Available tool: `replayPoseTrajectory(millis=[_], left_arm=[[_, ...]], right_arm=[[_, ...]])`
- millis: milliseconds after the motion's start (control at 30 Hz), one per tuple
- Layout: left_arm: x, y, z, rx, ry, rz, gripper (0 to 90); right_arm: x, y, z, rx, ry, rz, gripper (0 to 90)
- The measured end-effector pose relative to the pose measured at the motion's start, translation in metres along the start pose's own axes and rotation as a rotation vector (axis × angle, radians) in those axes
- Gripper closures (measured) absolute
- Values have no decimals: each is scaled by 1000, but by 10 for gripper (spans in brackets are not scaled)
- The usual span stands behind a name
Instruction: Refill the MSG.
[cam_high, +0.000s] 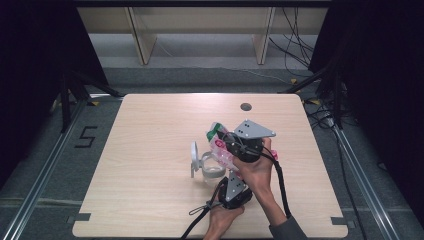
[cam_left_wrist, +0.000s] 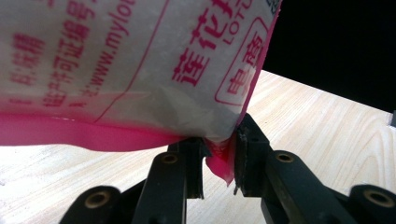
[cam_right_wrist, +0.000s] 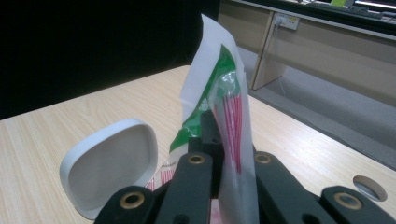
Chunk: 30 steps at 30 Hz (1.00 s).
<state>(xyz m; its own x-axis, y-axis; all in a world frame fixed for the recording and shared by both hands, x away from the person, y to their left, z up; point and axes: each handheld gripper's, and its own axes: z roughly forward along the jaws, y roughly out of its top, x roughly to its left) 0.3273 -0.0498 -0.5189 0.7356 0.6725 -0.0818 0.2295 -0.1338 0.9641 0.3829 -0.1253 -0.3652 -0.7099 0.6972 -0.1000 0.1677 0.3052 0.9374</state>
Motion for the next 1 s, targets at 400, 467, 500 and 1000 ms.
replayPoseTrajectory(millis=[400,467,500,1000], left_arm=[[-1,2,0,-1,-17,14,754],[-1,2,1,-8,-17,13,754],[-1,2,1,-8,-17,13,754],[-2,1,0,-2,-29,15,754]], right_arm=[[9,2,5,42,16,-34,900],[8,2,6,31,28,-28,900],[8,2,6,31,28,-28,900],[10,1,8,66,17,-50,900]])
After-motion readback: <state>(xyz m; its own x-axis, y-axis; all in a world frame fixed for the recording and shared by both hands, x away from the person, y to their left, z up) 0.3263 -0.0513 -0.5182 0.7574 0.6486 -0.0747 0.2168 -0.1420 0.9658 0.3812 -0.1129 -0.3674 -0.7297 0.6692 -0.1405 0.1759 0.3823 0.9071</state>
